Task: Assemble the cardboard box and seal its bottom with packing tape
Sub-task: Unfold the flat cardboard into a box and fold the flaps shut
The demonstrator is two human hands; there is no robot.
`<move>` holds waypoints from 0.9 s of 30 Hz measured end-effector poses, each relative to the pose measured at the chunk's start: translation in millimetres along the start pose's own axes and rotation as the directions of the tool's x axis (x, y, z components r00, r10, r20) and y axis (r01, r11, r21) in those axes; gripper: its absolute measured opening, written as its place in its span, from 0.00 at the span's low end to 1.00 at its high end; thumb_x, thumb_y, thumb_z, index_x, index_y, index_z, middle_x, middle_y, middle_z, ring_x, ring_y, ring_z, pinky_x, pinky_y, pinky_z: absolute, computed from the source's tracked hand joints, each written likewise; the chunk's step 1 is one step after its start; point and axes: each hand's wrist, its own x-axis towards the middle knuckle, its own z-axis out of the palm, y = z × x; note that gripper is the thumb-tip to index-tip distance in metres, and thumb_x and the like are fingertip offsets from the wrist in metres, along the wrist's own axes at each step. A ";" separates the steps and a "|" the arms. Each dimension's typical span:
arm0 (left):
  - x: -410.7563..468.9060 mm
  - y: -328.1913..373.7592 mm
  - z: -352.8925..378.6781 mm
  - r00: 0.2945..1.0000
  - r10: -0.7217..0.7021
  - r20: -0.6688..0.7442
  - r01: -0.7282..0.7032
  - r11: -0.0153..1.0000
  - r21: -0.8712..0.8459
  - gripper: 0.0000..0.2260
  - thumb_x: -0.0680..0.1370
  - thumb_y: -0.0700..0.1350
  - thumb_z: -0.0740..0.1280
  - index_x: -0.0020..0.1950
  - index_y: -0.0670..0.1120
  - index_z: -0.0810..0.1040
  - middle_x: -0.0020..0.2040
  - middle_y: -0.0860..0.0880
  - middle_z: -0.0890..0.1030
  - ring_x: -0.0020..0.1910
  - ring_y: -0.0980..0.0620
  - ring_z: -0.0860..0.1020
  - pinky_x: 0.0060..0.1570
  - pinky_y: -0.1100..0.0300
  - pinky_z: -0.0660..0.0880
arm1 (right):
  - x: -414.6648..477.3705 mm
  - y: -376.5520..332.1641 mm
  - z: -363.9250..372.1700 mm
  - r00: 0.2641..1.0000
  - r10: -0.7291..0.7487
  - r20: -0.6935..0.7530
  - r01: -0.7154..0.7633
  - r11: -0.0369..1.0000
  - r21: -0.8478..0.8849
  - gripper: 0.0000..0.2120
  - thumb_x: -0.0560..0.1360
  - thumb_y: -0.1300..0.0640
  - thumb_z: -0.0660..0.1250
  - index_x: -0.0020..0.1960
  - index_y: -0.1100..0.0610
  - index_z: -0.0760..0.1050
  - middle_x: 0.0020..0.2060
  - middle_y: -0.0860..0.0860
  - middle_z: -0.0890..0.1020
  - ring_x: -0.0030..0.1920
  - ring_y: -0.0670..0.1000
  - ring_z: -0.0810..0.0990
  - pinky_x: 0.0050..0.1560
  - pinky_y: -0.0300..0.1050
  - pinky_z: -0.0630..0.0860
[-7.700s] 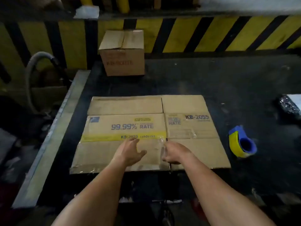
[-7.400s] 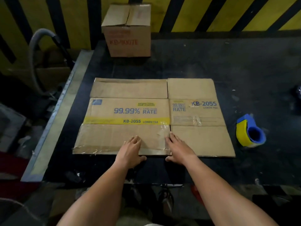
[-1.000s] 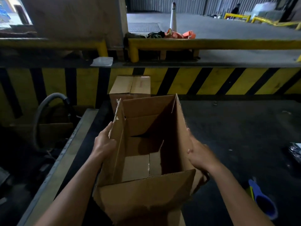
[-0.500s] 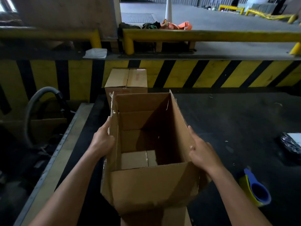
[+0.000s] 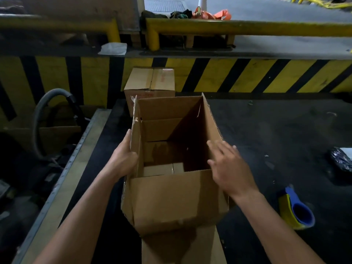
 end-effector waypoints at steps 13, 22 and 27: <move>-7.1 -3.8 -3.8 1.000 -0.026 -0.002 0.025 0.993 -0.118 0.36 0.82 0.35 0.63 0.82 0.62 0.53 0.77 0.51 0.68 0.72 0.48 0.71 0.69 0.43 0.73 | -39.3 -27.2 86.7 0.909 0.044 0.414 -0.078 0.995 0.066 0.36 0.79 0.32 0.39 0.77 0.48 0.27 0.76 0.55 0.29 0.76 0.57 0.29 0.77 0.58 0.36; -10.8 -2.8 -3.5 0.994 0.055 0.096 -0.045 0.994 -0.103 0.35 0.82 0.36 0.63 0.79 0.68 0.56 0.66 0.54 0.77 0.63 0.53 0.78 0.57 0.51 0.79 | -46.8 -24.9 104.5 0.862 0.036 0.505 -0.079 0.995 0.064 0.36 0.80 0.32 0.39 0.80 0.50 0.36 0.79 0.58 0.36 0.78 0.57 0.32 0.77 0.58 0.33; -2.0 3.4 -9.5 0.997 -0.025 0.068 0.027 0.999 -0.038 0.36 0.82 0.38 0.64 0.82 0.59 0.50 0.61 0.49 0.78 0.59 0.48 0.79 0.51 0.50 0.79 | -41.7 -27.4 101.5 0.864 0.048 0.501 -0.099 0.992 0.076 0.36 0.80 0.32 0.39 0.81 0.51 0.39 0.80 0.57 0.39 0.78 0.55 0.35 0.78 0.58 0.36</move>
